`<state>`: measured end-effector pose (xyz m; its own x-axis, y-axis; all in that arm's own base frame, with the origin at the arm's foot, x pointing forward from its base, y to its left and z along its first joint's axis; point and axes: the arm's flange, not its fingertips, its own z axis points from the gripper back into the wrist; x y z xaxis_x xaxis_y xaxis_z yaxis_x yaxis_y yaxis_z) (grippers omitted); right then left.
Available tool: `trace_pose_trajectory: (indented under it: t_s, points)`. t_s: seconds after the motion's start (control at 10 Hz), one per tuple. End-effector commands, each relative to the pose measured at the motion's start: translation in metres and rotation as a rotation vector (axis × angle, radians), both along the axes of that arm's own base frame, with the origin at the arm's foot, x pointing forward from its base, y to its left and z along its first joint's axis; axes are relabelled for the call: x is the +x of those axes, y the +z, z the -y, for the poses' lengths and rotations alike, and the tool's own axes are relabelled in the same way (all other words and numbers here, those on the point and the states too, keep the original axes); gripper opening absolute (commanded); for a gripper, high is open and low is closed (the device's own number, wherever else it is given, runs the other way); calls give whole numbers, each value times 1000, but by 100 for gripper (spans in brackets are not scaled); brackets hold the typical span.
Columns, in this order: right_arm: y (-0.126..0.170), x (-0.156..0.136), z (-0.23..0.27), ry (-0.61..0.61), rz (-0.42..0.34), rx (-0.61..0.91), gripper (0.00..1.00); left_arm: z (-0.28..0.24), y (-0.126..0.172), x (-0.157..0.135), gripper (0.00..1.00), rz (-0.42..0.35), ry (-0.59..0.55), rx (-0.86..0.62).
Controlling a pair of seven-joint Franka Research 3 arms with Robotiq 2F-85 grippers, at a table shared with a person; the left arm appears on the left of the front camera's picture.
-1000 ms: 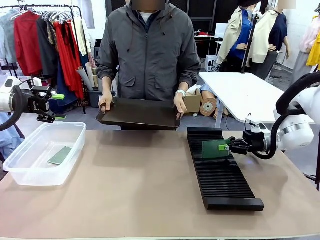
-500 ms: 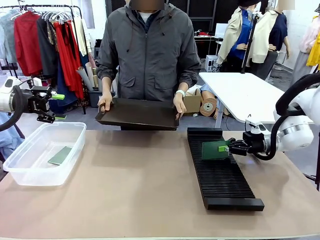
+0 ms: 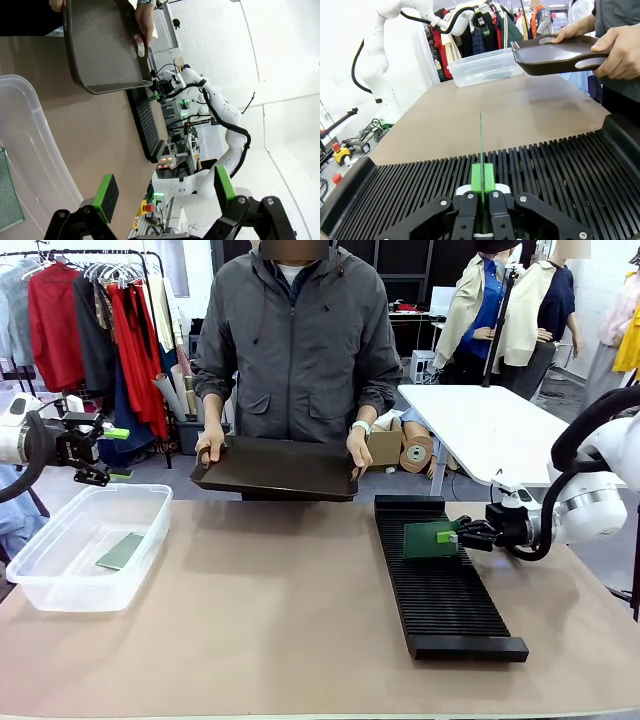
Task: Sort PCBs into racks and boxes based on the side picked up.
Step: If the short side of the Blank PCB is picked up, insert it into the PCB Rack ; if the long side is picked up, place it in the Organizing box.
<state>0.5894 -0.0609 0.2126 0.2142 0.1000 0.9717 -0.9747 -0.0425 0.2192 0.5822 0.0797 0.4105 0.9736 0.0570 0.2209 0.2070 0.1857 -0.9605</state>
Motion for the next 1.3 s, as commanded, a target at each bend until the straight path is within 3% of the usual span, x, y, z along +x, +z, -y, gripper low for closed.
trace_pose_trajectory:
  t_s: [0.0, 1.2]
  points:
    - [-1, 3, -3, -32, 8, 17, 0, 0, 2, -2, 100, -10, -3, 5]
    - [-11, -4, 1, -77, 20, -47, 0, 0, 2, -2, 100, -10, -3, 5]
